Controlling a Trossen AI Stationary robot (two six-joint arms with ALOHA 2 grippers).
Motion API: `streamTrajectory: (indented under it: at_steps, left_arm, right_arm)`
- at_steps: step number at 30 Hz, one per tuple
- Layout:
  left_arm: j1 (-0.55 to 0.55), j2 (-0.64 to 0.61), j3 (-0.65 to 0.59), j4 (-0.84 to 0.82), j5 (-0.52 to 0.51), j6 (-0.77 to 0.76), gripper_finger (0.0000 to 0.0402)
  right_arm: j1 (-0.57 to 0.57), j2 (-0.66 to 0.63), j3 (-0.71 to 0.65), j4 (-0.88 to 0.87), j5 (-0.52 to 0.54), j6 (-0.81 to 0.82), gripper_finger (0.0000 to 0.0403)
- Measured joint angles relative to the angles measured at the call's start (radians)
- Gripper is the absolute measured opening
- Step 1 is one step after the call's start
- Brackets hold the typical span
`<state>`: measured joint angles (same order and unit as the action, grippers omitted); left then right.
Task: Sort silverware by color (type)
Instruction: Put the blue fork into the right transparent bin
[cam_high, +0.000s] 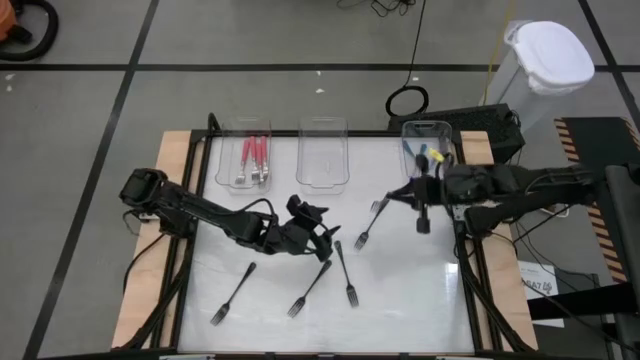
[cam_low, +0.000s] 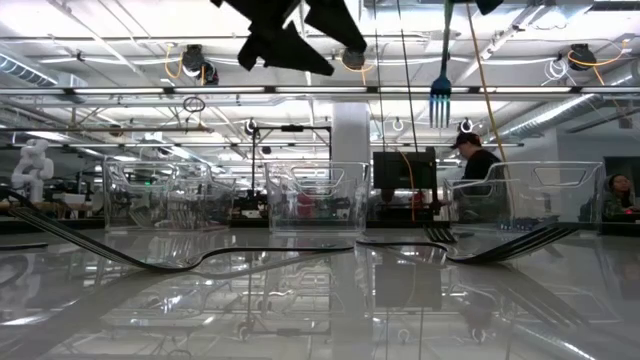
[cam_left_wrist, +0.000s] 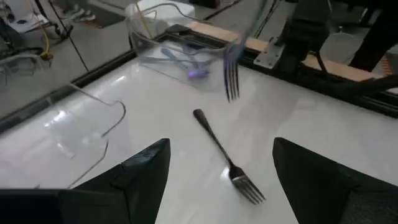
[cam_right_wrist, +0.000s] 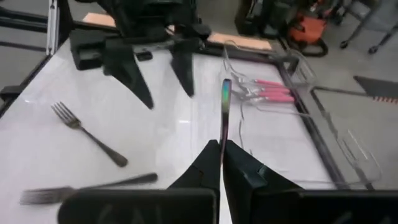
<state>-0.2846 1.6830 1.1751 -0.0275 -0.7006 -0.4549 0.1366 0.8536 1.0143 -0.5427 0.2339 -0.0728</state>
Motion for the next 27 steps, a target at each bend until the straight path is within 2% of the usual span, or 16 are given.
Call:
streamTrajectory:
  at_steps: [5,14,22,27]
  left_arm:
    - [0.001,-0.005,-0.002,-0.021,0.0,0.022,0.0283]
    - [-0.002,-0.006,-0.002,-0.086,0.045,0.01,0.0283]
    - [-0.006,-0.006,-0.002,-0.097,0.046,-0.009,0.0283]
    - [-0.006,-0.005,-0.002,-0.097,0.046,-0.01,0.0283]
  right_arm:
    - [-0.107,0.002,0.084,-0.117,-0.137,-0.037,0.0001]
    - [-0.367,-0.02,0.127,-0.225,-0.163,-0.172,0.0002]
    - [-0.64,-0.002,0.127,-0.234,-0.405,-0.235,0.0003]
    - [-0.803,0.044,0.127,-0.253,-0.488,-0.286,0.0003]
